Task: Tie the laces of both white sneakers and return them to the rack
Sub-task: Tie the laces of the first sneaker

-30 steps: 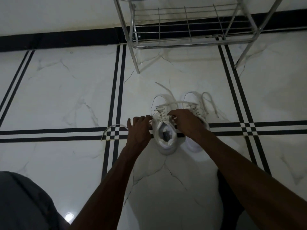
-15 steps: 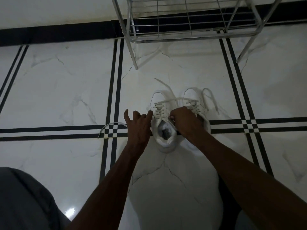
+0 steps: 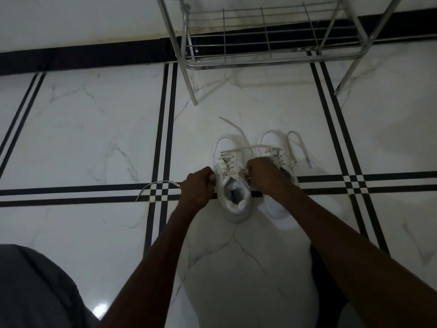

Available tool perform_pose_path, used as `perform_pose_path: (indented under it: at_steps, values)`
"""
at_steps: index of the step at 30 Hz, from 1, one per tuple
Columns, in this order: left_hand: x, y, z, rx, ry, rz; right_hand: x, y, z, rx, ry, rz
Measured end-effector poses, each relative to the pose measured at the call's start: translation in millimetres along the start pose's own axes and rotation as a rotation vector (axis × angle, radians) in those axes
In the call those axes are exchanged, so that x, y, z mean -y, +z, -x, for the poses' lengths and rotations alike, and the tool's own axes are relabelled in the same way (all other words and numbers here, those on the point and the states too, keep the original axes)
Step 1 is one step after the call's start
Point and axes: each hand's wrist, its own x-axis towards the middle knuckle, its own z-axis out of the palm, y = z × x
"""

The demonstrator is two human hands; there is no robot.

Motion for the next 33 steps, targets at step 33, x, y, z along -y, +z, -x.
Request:
perform_pose_path:
  at_steps: [33]
  values:
    - [-42.0,-21.9,-14.9,-0.012,0.278,0.454,15.4,-15.4,-26.6,-0.126,0.191,-1.144]
